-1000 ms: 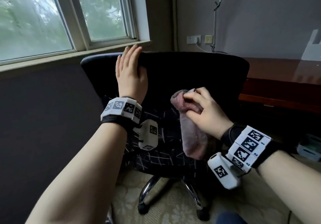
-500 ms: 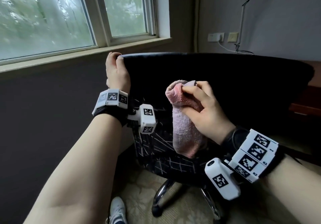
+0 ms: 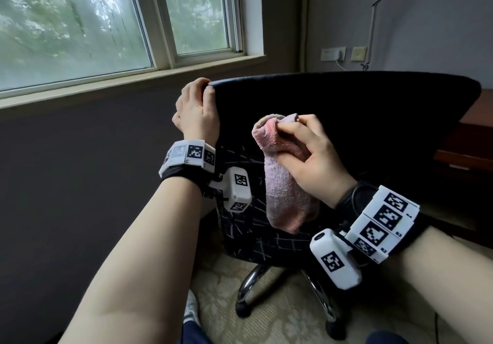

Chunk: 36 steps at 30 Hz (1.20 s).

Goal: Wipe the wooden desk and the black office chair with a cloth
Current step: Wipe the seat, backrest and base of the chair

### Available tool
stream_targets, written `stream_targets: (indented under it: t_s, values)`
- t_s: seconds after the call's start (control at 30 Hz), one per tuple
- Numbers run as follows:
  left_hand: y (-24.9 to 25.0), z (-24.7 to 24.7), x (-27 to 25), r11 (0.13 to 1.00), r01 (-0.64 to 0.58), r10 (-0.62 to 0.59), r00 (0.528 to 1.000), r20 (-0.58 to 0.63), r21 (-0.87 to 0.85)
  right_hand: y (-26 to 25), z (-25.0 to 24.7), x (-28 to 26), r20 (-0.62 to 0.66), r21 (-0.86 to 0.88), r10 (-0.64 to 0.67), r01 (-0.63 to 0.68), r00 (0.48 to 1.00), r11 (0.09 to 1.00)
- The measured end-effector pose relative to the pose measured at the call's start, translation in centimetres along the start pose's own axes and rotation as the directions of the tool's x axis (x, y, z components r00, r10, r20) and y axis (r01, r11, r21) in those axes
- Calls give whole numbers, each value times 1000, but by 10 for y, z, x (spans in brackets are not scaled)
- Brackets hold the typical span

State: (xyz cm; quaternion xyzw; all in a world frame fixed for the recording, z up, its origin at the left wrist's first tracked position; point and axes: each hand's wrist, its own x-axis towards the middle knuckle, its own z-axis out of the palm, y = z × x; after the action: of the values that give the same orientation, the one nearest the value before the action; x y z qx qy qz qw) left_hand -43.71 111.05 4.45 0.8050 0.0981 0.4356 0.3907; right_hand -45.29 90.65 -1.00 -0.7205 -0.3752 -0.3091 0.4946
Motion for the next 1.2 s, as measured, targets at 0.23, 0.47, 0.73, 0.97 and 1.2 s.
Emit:
stream_targets:
  t_s: [0.23, 0.47, 0.73, 0.97, 1.2]
  values:
    - [28, -2, -30, 994, -75, 87, 984, 153, -82, -9, -28, -26, -23, -138, 130, -132, 991, 982]
    - [49, -7, -43, 781, 132, 120, 927, 355, -610, 7, -36, -37, -17, -291, 54, -57, 998, 955]
    - [37, 27, -62, 771, 388, -15, 804, 595, -505, 14, -17, -28, -109, -395, -201, 143, 974, 907]
    - [20, 47, -62, 616, 636, -56, 623, 780, -464, 29, 5, -29, -43, -620, -256, 175, 966, 765]
    - [30, 47, -66, 515, 728, -78, 565, 821, -452, 42, 20, -44, 60, -799, -240, 190, 969, 570]
